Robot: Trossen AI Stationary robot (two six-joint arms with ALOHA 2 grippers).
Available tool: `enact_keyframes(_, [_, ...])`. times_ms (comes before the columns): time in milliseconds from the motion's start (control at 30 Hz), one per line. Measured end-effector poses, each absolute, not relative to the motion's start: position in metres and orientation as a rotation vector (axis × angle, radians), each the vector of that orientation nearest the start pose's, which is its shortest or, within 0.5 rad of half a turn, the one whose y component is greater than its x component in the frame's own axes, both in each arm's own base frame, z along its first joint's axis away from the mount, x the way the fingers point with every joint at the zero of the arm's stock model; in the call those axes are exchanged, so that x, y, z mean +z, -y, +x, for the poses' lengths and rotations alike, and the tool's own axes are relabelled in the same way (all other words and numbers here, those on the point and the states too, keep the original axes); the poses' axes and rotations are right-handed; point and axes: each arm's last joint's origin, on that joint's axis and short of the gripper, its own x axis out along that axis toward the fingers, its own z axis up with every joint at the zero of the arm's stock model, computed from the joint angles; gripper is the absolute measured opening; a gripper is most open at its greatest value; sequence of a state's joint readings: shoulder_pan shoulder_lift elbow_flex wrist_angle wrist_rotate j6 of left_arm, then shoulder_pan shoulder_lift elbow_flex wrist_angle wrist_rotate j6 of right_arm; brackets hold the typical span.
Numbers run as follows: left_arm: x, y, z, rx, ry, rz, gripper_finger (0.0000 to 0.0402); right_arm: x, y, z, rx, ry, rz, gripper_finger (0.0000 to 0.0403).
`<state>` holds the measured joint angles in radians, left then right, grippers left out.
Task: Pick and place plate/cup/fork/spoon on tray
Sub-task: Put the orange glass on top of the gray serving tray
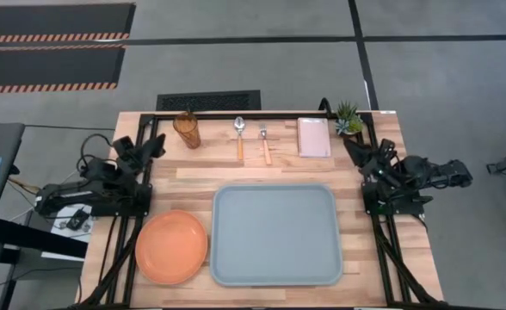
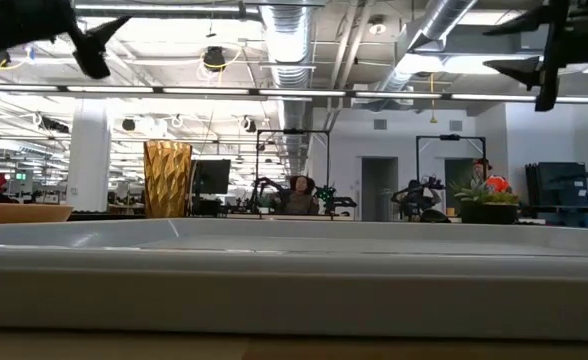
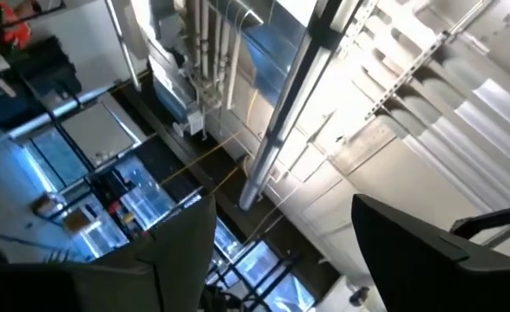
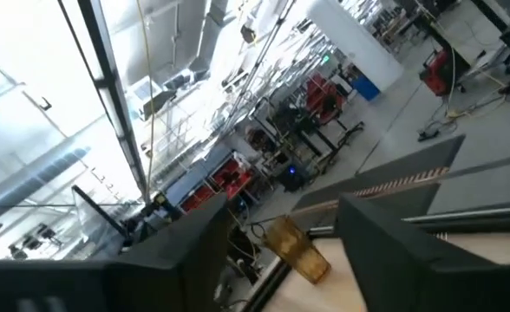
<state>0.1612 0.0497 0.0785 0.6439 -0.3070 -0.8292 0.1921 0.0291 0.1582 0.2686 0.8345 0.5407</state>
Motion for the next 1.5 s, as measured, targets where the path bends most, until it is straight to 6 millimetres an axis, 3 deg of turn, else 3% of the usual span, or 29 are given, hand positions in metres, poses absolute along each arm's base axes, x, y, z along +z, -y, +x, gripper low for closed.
enact_keyframes(200, [0.278, -0.021, 0.079, 0.154, 0.797, -0.805, 0.0272, 0.262, 0.01, 0.074, -0.547, 0.536, 0.689, 0.028])
enact_keyframes(367, [0.305, -0.025, 0.102, 0.22, 0.632, -0.786, 0.0273, 0.293, 0.01, 0.081, -0.584, 0.503, 0.613, 0.0281])
enact_keyframes(533, [0.327, -0.03, 0.131, 0.32, 0.416, -0.766, 0.0273, 0.32, 0.01, 0.106, -0.68, 0.311, 0.484, 0.0281])
enact_keyframes(700, [0.352, -0.031, 0.15, 0.337, 0.24, -0.684, 0.0273, 0.332, 0.013, 0.137, -0.791, 0.033, 0.434, 0.0281])
enact_keyframes(867, [0.373, -0.032, 0.158, 0.377, 0.081, -0.605, 0.0273, 0.33, 0.026, 0.174, -0.864, -0.214, 0.483, 0.0281])
enact_keyframes(1067, [0.388, -0.034, 0.15, 0.461, -0.048, -0.642, 0.0273, 0.315, 0.048, 0.212, -0.823, -0.463, 0.607, 0.0281])
enact_keyframes(1300, [0.365, -0.029, 0.14, 0.464, -0.336, -0.734, 0.0273, 0.286, 0.053, 0.273, -0.471, -0.579, 0.695, 0.0281])
enact_keyframes(1500, [0.348, -0.037, 0.124, 0.851, -0.407, -0.736, 0.0272, 0.27, 0.059, 0.316, -0.37, -0.587, 0.714, 0.0281])
